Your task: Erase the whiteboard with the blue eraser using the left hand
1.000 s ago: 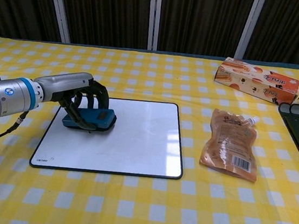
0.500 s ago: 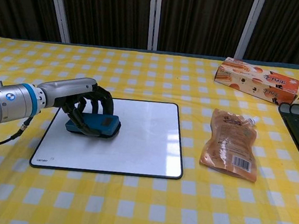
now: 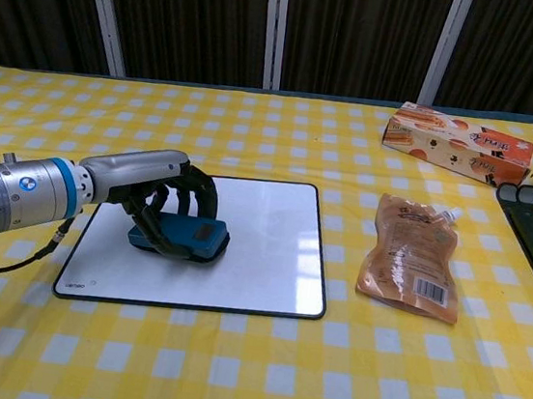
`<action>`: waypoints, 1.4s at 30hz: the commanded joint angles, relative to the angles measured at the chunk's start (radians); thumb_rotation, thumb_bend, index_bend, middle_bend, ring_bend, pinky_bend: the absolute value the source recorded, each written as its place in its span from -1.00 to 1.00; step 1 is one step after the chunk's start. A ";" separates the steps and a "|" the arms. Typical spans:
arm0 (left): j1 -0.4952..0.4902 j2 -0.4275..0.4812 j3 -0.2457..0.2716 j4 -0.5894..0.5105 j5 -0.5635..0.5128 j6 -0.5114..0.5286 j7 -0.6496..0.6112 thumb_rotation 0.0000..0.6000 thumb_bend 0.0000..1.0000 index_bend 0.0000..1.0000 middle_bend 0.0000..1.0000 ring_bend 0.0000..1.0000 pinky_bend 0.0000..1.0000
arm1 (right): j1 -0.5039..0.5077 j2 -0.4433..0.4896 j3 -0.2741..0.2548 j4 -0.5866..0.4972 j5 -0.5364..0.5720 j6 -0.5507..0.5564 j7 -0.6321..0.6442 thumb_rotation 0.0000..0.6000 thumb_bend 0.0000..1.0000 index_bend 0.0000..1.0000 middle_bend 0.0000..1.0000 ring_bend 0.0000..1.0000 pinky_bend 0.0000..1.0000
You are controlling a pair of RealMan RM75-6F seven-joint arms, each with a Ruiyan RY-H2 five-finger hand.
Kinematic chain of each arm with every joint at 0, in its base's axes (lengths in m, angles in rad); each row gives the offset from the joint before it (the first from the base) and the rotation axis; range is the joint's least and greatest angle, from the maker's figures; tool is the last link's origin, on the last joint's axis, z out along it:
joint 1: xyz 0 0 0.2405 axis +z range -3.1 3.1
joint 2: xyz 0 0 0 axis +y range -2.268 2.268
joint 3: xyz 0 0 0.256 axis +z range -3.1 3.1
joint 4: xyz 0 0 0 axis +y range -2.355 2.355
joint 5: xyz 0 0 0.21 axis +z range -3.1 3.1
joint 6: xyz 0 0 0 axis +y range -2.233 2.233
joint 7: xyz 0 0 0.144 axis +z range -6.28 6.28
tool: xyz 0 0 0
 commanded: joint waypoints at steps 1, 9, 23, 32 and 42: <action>0.001 -0.005 -0.017 0.053 -0.028 -0.014 -0.021 1.00 -0.46 0.21 -0.19 -0.03 0.07 | 0.001 -0.001 0.000 0.001 0.001 -0.002 -0.001 1.00 -1.00 -1.00 -1.00 -1.00 -1.00; -0.009 -0.015 -0.046 0.177 -0.057 -0.040 -0.071 1.00 -0.46 0.22 -0.19 -0.02 0.07 | 0.004 -0.006 0.001 0.002 0.005 -0.007 -0.009 1.00 -1.00 -1.00 -1.00 -1.00 -1.00; -0.026 -0.013 -0.014 0.103 -0.007 -0.055 -0.107 1.00 -0.35 0.21 -0.19 -0.02 0.07 | 0.001 -0.001 0.003 0.000 0.004 0.000 -0.003 1.00 -1.00 -1.00 -1.00 -1.00 -1.00; -0.030 0.011 0.023 -0.028 0.051 -0.039 -0.120 1.00 -0.35 0.21 -0.19 -0.02 0.07 | 0.000 0.000 0.002 0.001 0.004 0.000 0.000 1.00 -1.00 -1.00 -1.00 -1.00 -1.00; -0.025 0.008 0.019 0.010 0.012 -0.054 -0.097 1.00 -0.35 0.21 -0.19 -0.02 0.07 | -0.002 0.004 0.004 0.001 0.006 0.001 0.006 1.00 -1.00 -1.00 -1.00 -1.00 -1.00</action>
